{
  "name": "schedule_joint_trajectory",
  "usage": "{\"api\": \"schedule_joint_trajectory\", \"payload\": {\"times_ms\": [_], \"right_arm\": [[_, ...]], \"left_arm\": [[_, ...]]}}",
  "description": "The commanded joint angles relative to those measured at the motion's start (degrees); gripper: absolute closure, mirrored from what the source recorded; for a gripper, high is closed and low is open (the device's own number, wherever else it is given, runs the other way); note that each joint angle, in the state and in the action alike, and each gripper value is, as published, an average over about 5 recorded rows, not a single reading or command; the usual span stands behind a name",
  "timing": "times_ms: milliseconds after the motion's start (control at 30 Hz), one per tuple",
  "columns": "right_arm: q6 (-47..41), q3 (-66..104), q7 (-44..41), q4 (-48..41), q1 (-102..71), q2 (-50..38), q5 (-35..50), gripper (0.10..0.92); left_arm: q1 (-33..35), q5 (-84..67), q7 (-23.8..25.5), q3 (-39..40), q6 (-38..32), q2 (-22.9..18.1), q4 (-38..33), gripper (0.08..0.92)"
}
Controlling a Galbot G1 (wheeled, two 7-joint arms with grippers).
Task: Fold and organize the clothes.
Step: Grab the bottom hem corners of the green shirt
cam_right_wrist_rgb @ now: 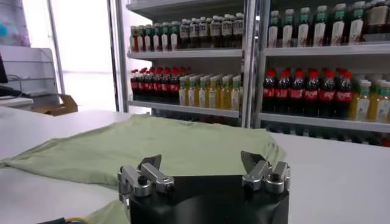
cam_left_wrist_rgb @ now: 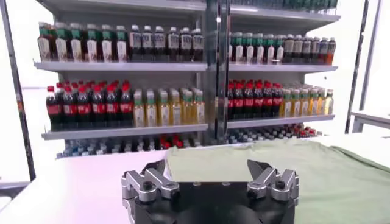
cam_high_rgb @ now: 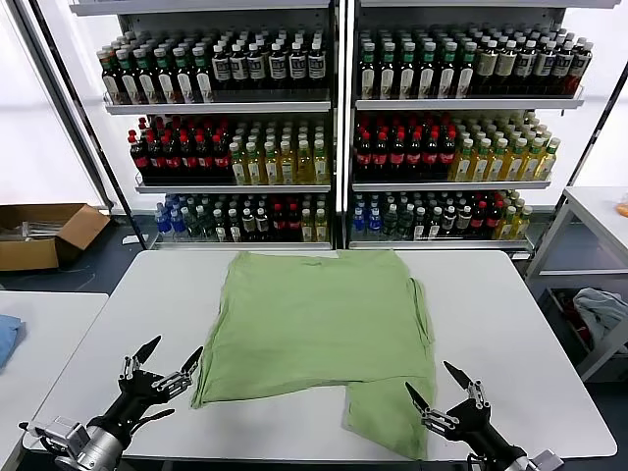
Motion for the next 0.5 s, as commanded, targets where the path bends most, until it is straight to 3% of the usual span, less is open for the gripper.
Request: {"api": "schedule_joint_trajectory", "payload": {"times_ms": [33,233,500], "right_arm": [[-4.37,-0.31,3.6,0.45,-2.14,-2.05,-3.56,0.203],[-6.3,-1.11,3.79,0.71,-4.04,-2.56,-4.01,0.203],[-7.49,-2.59,3.49,1.12,-5.22,-2.44,-3.61,0.203]], "left_arm": [[0.89,-0.98,-5.81,3.76,5.37,2.27,-0.63,0.177],[1.88,-0.99,-8.42,5.86,10.36,4.32,0.13,0.177],[1.31,-0.96,-12.15,7.06,14.91,4.15,3.34,0.177]]}}
